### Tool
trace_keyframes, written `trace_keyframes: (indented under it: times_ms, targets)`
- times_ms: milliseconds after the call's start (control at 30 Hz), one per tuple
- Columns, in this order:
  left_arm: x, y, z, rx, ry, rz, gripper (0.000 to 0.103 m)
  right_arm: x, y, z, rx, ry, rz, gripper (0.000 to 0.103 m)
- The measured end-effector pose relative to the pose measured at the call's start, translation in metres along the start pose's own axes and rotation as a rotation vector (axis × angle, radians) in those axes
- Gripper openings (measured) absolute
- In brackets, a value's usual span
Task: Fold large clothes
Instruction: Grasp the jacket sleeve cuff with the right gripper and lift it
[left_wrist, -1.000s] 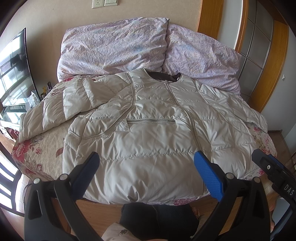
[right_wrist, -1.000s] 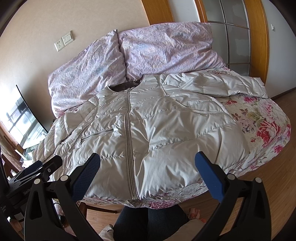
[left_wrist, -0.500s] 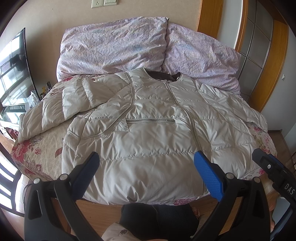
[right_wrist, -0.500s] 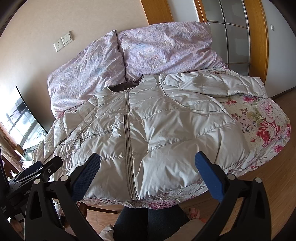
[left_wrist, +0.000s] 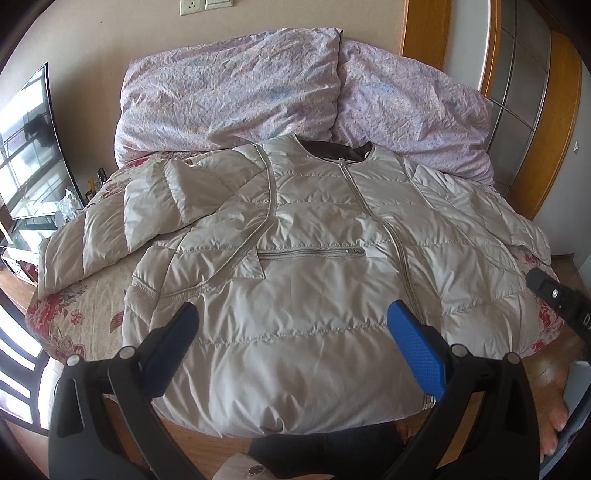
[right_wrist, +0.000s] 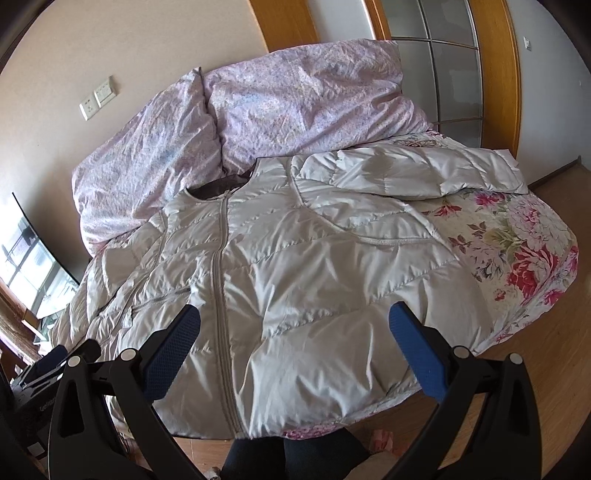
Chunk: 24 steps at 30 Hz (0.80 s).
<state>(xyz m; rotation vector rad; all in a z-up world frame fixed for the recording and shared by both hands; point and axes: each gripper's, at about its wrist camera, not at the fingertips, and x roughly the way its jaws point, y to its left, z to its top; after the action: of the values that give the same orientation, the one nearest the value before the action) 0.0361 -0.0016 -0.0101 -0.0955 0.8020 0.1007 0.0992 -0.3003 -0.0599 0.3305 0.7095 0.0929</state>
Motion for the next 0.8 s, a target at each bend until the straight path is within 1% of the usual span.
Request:
trace_keyframes:
  times_ms: [67, 100, 200, 367, 433, 467, 500, 533, 600, 733, 800]
  targets:
    - [0.007, 0.003, 0.006, -0.006, 0.005, 0.002, 0.101, 0.012, -0.022, 0.015, 0.047, -0.024, 0.016, 0.102]
    - [0.011, 0.004, 0.009, -0.010, 0.009, 0.002, 0.101, 0.018, -0.036, 0.023, 0.078, -0.032, 0.008, 0.102]
    - [0.025, 0.009, 0.017, -0.026, 0.030, -0.012, 0.101, 0.037, -0.079, 0.047, 0.177, -0.043, -0.079, 0.102]
    - [0.050, 0.018, 0.030, -0.046, 0.064, -0.047, 0.101, 0.068, -0.171, 0.078, 0.445, -0.015, -0.125, 0.102]
    - [0.059, 0.021, 0.035, -0.056, 0.081, -0.076, 0.101, 0.077, -0.206, 0.086, 0.552, -0.017, -0.126, 0.094]
    - [0.064, 0.022, 0.037, -0.064, 0.091, -0.092, 0.101, 0.083, -0.221, 0.089, 0.598, -0.014, -0.115, 0.085]
    - [0.069, 0.024, 0.039, -0.072, 0.101, -0.112, 0.101, 0.089, -0.240, 0.090, 0.674, -0.010, -0.094, 0.080]
    - [0.074, 0.025, 0.040, -0.082, 0.113, -0.134, 0.101, 0.094, -0.258, 0.090, 0.737, -0.007, -0.078, 0.076]
    - [0.082, 0.029, 0.042, -0.108, 0.134, -0.180, 0.101, 0.103, -0.285, 0.091, 0.831, -0.012, -0.057, 0.066]
    - [0.097, 0.035, 0.044, -0.152, 0.160, -0.259, 0.101, 0.117, -0.327, 0.093, 0.967, -0.038, -0.030, 0.060]
    - [0.101, 0.036, 0.045, -0.155, 0.161, -0.267, 0.101, 0.126, -0.339, 0.095, 1.007, -0.037, -0.008, 0.059]
